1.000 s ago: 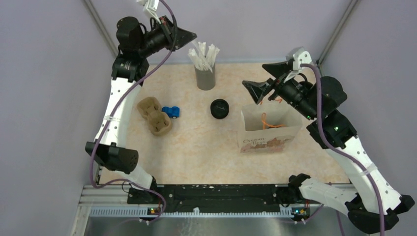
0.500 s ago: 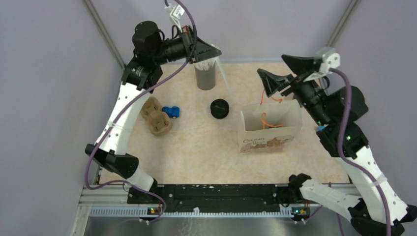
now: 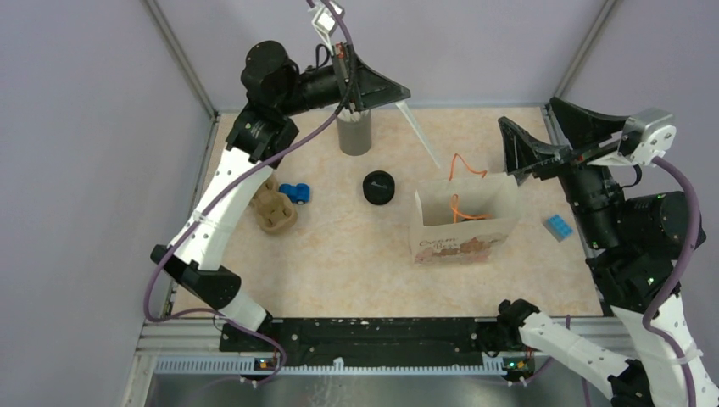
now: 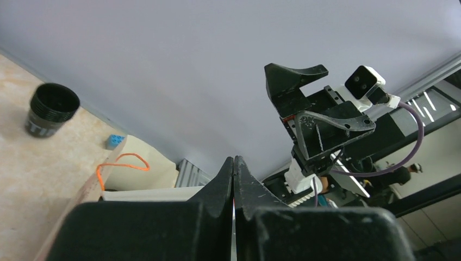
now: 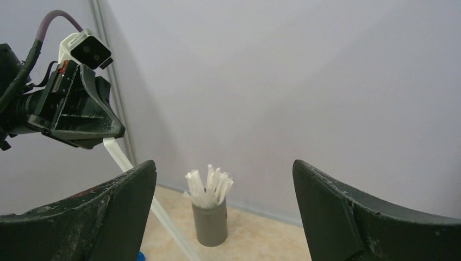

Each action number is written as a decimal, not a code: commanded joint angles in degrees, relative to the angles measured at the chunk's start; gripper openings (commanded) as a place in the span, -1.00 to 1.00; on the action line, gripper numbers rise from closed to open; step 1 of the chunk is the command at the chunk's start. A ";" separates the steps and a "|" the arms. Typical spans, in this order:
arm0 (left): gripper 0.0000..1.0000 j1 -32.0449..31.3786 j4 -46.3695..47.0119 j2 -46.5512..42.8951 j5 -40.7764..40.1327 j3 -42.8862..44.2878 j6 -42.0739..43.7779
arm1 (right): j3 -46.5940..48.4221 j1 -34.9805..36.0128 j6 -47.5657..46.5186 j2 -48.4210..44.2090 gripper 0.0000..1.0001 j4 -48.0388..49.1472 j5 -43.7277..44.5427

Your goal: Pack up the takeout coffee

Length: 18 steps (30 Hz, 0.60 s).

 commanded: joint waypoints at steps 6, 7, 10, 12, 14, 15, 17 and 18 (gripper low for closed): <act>-1.00 -5.40 7.55 2.30 -1.58 -1.78 -1.61 | 0.60 -0.57 -1.21 -1.26 0.87 -2.47 1.55; -1.00 -5.86 8.47 3.07 -1.38 -1.76 -2.55 | 0.65 -0.57 -1.17 -1.41 0.86 -2.84 1.55; -1.00 -7.68 10.05 4.92 -1.44 -0.75 -3.55 | 0.59 -0.57 -1.04 -2.26 0.86 -3.81 1.92; -1.00 -8.80 10.10 6.17 -1.48 0.16 -4.08 | 0.35 -0.57 -0.99 -3.09 0.87 -4.44 2.36; -1.00 -9.88 10.18 7.20 -1.43 1.02 -4.21 | 0.13 -0.57 -0.99 -3.85 0.87 -5.15 2.87; -1.00 -10.31 10.19 7.56 -1.58 1.19 -4.11 | 0.12 -0.57 -1.04 -4.14 0.87 -5.56 3.21; -1.00 -11.16 10.29 8.04 -1.94 0.77 -3.39 | 0.03 -0.53 -1.14 -4.89 0.87 -6.27 3.75; -1.00 -11.67 10.46 8.12 -2.23 0.13 -2.33 | -0.04 -0.57 -1.23 -5.19 0.87 -6.57 3.97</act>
